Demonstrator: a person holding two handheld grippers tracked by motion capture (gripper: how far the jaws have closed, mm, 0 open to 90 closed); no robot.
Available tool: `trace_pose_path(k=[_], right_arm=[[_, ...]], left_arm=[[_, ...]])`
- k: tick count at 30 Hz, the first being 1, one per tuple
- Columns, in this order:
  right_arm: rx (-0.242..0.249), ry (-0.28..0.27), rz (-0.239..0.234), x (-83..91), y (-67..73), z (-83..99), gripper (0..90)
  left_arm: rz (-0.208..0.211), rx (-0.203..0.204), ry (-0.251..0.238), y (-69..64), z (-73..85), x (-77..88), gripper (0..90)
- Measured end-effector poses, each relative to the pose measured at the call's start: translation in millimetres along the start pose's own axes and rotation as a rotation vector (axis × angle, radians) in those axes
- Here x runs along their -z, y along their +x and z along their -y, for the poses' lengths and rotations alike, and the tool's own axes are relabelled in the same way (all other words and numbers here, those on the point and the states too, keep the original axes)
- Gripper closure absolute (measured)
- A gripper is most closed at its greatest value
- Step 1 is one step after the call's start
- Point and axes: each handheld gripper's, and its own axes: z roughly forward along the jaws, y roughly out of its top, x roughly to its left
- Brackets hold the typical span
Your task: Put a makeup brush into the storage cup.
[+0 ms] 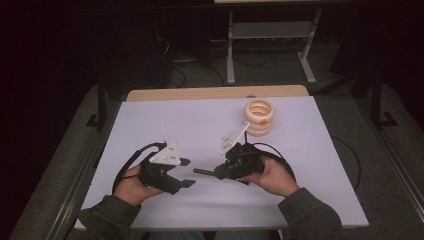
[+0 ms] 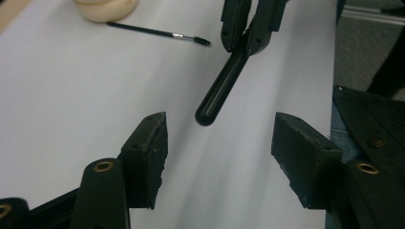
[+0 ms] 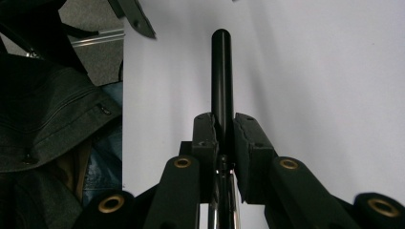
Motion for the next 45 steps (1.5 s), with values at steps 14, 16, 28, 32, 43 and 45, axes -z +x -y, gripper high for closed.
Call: trace_pose_path(k=[14,16,28,32,43,45], right_arm=[[0.053,0.019,-0.06,-14.6,6.0,2.0,78.6],[0.06,0.02,-0.069,-15.4,6.8,1.5,78.6],[0.098,0.042,-0.096,-20.7,12.7,-0.8,78.6],[0.118,0.05,-0.104,-22.4,14.4,-1.5,78.6],[0.076,0.0,-0.099,-15.4,8.2,7.9,65.4],[0.07,0.001,-0.098,-13.8,7.4,11.5,63.8]], left_arm=[[0.085,-0.059,0.088,-2.3,-7.0,-19.1,55.3],[0.096,-0.078,0.114,-2.5,-7.9,-21.0,57.0],[0.147,-0.14,0.18,-8.8,-9.0,-31.1,75.4],[0.154,-0.162,0.186,-13.4,-7.9,-31.8,78.5],[0.14,-0.169,0.165,-11.8,1.2,-22.5,79.3],[0.129,-0.16,0.151,-10.9,4.2,-20.5,79.3]])
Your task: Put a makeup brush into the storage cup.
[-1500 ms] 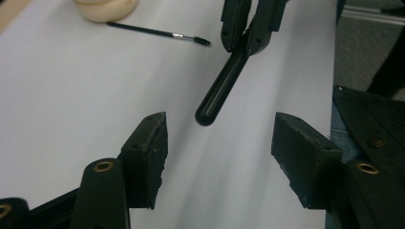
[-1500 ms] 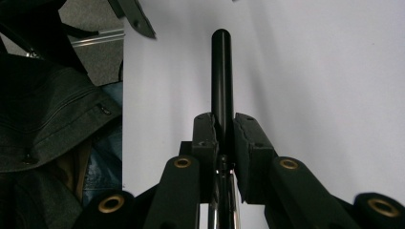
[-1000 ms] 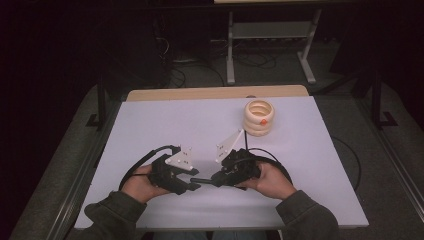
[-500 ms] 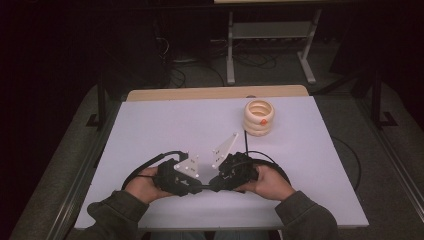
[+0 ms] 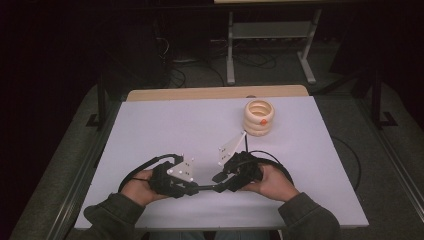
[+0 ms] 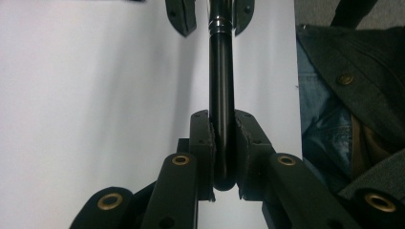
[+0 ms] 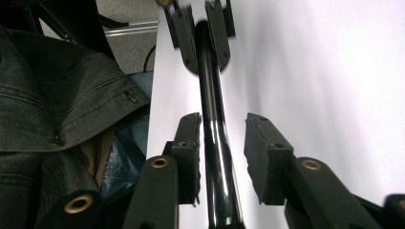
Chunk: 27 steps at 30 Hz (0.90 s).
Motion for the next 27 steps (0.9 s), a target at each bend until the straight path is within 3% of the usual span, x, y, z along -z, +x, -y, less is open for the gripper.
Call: trace_pose_path(k=[5,11,15,18,19,25,27], right_arm=[[-0.008,0.0,-0.004,1.3,-1.5,5.2,65.5],[0.014,-0.008,-0.03,1.3,-2.2,2.8,73.3],[0.025,0.031,-0.064,1.1,-0.7,-2.7,74.9],[0.034,0.058,-0.07,0.3,-0.1,-5.1,74.9],[0.047,0.099,-0.055,-0.7,1.0,-8.0,75.0],[0.073,0.17,-0.032,-0.9,5.9,-19.0,74.9],[0.094,0.183,-0.027,-0.3,7.5,-22.9,74.9]], left_arm=[[-0.004,0.035,-0.049,-0.8,6.2,3.3,79.3],[0.004,0.03,-0.069,-2.0,10.6,5.8,79.1],[0.03,0.055,-0.053,-0.1,12.0,1.7,77.0],[0.034,0.062,-0.04,0.2,11.0,-0.4,67.3],[0.034,0.066,-0.041,-0.3,10.3,-1.4,65.8],[0.05,0.061,-0.018,-1.1,1.7,-6.6,66.1],[0.065,0.059,-0.016,-1.9,-0.8,-8.9,70.0]])
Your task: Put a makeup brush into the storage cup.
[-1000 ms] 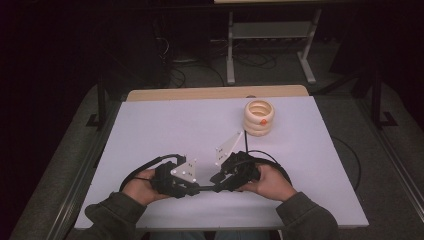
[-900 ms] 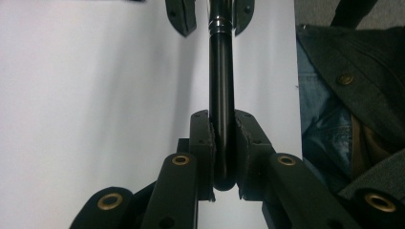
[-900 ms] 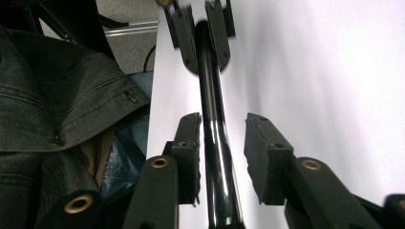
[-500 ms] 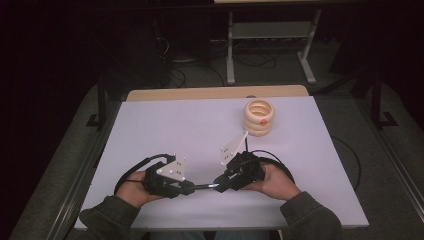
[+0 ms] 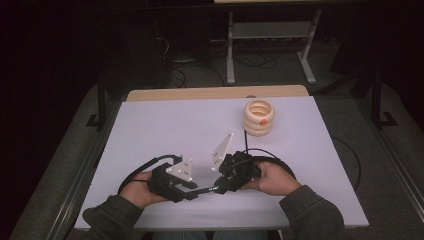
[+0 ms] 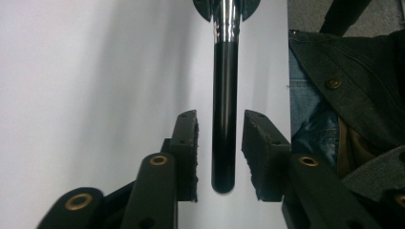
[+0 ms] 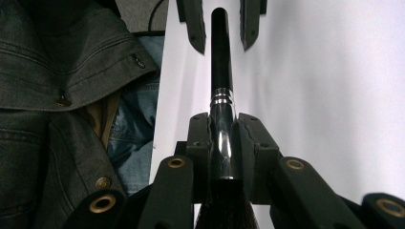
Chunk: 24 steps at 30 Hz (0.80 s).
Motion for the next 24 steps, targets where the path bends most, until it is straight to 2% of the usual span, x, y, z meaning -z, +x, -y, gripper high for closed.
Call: trace_pose_path(k=[2,4,7,9,10,11,13,14,17,21,24], right_arm=[[0.001,-0.003,0.0,1.7,2.5,-2.7,75.0],[0.011,-0.013,0.007,3.0,3.1,-2.9,75.0],[-0.002,-0.034,0.009,4.4,3.6,-1.1,74.7],[-0.03,-0.074,0.004,5.9,2.6,2.4,70.7],[-0.036,-0.102,0.035,7.7,1.5,5.1,62.0],[-0.052,-0.123,0.041,9.5,0.0,7.7,60.5],[-0.109,-0.201,0.045,15.3,-2.2,17.5,51.8],[-0.129,-0.228,0.046,17.3,-3.1,22.2,51.5],[-0.18,-0.287,0.064,20.4,-2.6,34.7,47.6],[-0.211,-0.344,0.064,20.4,-3.5,42.9,47.7],[-0.219,-0.359,0.058,18.5,-4.7,42.8,50.6]], left_arm=[[0.006,-0.01,0.011,-0.9,-1.4,-1.6,78.0],[0.01,-0.008,0.013,-1.2,-1.5,-2.4,78.8],[-0.002,-0.001,-0.001,-1.9,-0.9,-1.7,79.3],[-0.023,-0.005,-0.012,-1.2,-0.1,0.1,79.4],[-0.029,0.002,-0.017,-1.4,0.8,0.4,79.4],[-0.029,0.002,-0.017,-1.4,0.8,0.4,79.4],[-0.043,0.024,-0.039,0.4,6.2,1.7,79.5],[-0.047,0.028,-0.039,1.6,7.9,2.5,79.5],[-0.051,0.061,-0.081,4.3,11.9,4.2,79.5],[-0.055,0.072,-0.117,6.2,12.9,8.0,79.5],[-0.058,0.08,-0.132,6.4,12.9,8.5,79.4]])
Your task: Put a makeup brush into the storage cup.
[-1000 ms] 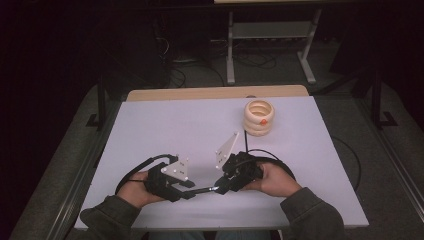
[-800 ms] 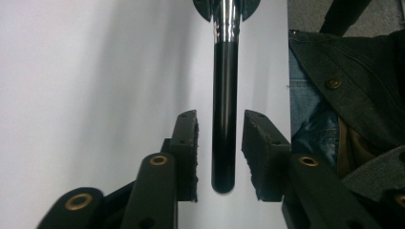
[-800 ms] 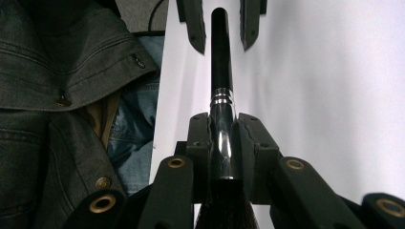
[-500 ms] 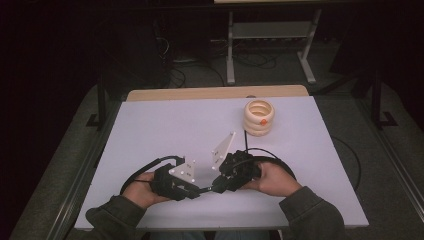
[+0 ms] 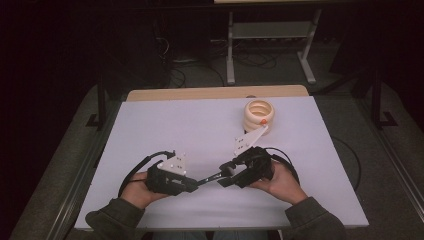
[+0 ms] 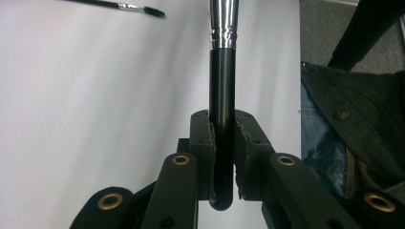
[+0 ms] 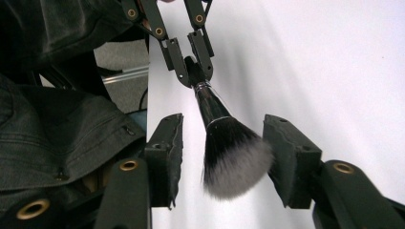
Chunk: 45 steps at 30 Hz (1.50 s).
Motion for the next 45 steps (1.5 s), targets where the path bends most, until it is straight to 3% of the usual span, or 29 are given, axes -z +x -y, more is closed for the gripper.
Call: trace_pose_path(k=[1,7,12,16,18,24,27,30,32,35,39,45], right_arm=[[0.0,0.0,0.0,0.0,0.0,0.0,50.6],[-0.015,-0.01,-0.043,-1.2,-3.3,-1.9,72.9],[-0.009,0.016,-0.088,-1.7,-5.8,-5.3,75.6],[0.034,0.115,-0.06,-5.5,0.5,-14.4,75.8],[0.074,0.133,-0.057,-7.8,1.0,-19.1,75.9],[0.123,0.198,-0.05,-10.4,5.3,-31.9,75.8],[0.111,0.214,-0.042,-9.2,9.5,-35.5,75.8],[0.105,0.158,-0.021,-6.3,7.9,-35.4,72.4],[0.079,0.111,0.01,-4.2,5.4,-32.1,57.1],[0.036,0.047,0.021,-2.7,0.6,-22.3,54.3],[-0.025,-0.03,0.026,-2.4,-2.4,-10.1,53.4],[-0.063,-0.081,0.055,-3.8,-5.9,-6.4,54.2]], left_arm=[[0.0,0.0,0.0,0.0,0.0,0.0,79.4],[0.001,-0.007,0.003,0.3,0.5,-1.3,79.4],[-0.01,-0.008,0.019,0.0,0.4,-4.6,77.5],[0.005,0.0,0.041,0.6,-1.6,-9.8,68.7],[0.01,-0.013,0.053,0.2,-3.5,-11.0,68.6],[0.027,-0.014,0.071,-2.5,-7.5,-16.0,75.2],[0.028,-0.013,0.065,-2.8,-7.7,-16.2,78.6],[0.02,0.009,0.046,-1.7,-8.1,-14.0,79.3],[0.006,-0.003,0.044,-0.2,-8.0,-12.8,79.5],[-0.018,0.052,-0.003,2.1,-5.8,-10.4,79.5],[-0.028,0.09,-0.036,6.0,-5.3,-10.4,79.5],[-0.039,0.105,-0.067,9.7,-10.2,-9.7,79.5]])
